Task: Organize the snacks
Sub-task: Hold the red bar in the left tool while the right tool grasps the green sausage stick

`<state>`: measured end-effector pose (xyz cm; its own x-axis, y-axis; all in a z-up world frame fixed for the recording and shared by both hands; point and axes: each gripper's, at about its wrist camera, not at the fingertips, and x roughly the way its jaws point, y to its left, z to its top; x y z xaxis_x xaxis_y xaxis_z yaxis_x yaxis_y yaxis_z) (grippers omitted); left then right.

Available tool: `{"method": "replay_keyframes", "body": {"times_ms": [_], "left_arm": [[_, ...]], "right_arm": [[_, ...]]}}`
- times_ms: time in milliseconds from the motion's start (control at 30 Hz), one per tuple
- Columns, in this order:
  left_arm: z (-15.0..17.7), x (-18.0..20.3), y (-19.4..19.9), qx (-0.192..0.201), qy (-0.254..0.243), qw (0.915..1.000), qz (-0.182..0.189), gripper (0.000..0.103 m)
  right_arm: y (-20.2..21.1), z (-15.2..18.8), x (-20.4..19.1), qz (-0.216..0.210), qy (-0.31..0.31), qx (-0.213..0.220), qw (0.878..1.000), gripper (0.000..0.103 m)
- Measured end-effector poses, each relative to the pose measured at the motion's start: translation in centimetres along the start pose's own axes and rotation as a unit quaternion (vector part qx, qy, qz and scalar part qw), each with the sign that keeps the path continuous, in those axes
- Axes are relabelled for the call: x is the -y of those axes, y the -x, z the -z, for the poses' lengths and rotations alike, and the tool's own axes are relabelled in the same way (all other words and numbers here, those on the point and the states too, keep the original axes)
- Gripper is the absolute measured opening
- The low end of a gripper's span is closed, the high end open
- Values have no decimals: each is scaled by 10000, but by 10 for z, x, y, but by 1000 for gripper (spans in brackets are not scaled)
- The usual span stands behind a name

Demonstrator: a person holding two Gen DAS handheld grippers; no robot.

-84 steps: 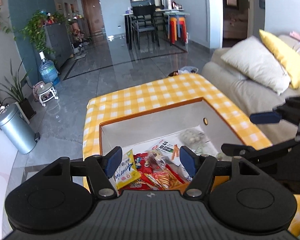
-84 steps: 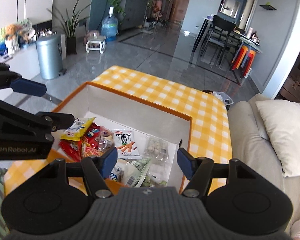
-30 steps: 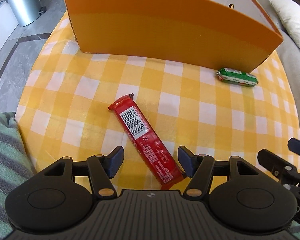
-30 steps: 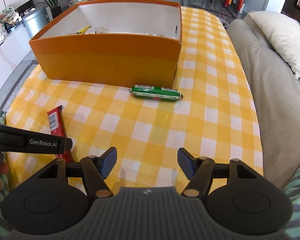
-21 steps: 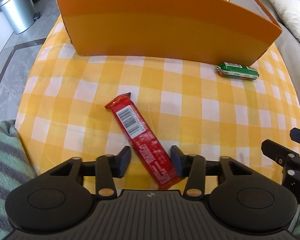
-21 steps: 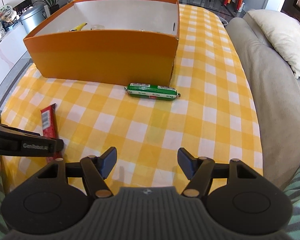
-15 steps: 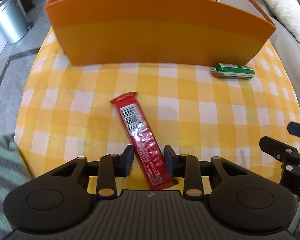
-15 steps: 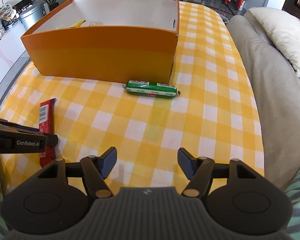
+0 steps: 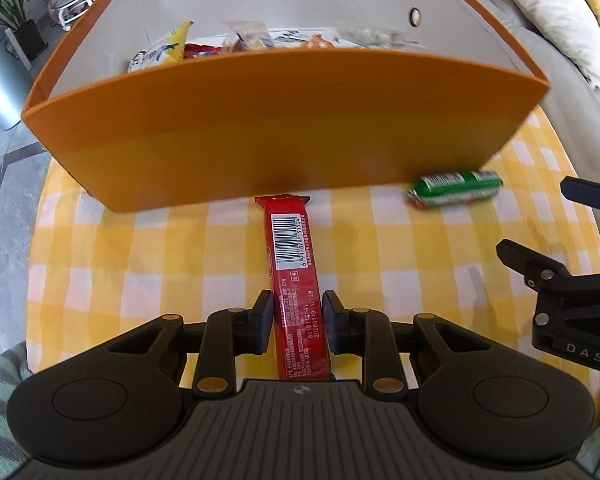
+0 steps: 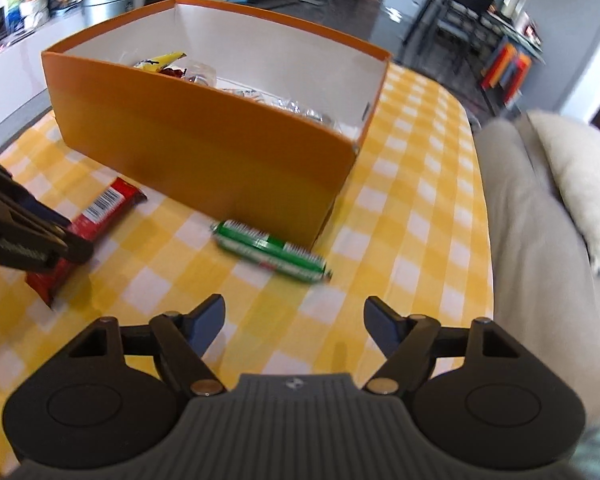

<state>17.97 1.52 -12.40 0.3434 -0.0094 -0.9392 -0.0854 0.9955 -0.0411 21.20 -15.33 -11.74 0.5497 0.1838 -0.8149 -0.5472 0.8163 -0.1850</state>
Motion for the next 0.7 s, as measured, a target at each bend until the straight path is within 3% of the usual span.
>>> {"method": "replay_keyframes", "body": {"times_ms": [333,467,567,633,700], "left_arm": [[-4,-4,-5,-108,149,9998,86,29],[-2,-7,-7,-55,231,9996,120,29],[-1,-7,-6,-37,255,9996,147,29],[-1,-8,-6,-32,275,9995,169,29],[-1,-9,-6,-26,304,9993,200,29]], "right_arm": [[-47,-25,10,-567,412,107,9975,78],[-55,-29,10,-775,206,41,9968,66],[-56,-28,6,-699,206,51,9973,64],[-55,-26,3,-553,236,52,9982,56],[-51,-25,2,-524,196,11,9984,43]]}}
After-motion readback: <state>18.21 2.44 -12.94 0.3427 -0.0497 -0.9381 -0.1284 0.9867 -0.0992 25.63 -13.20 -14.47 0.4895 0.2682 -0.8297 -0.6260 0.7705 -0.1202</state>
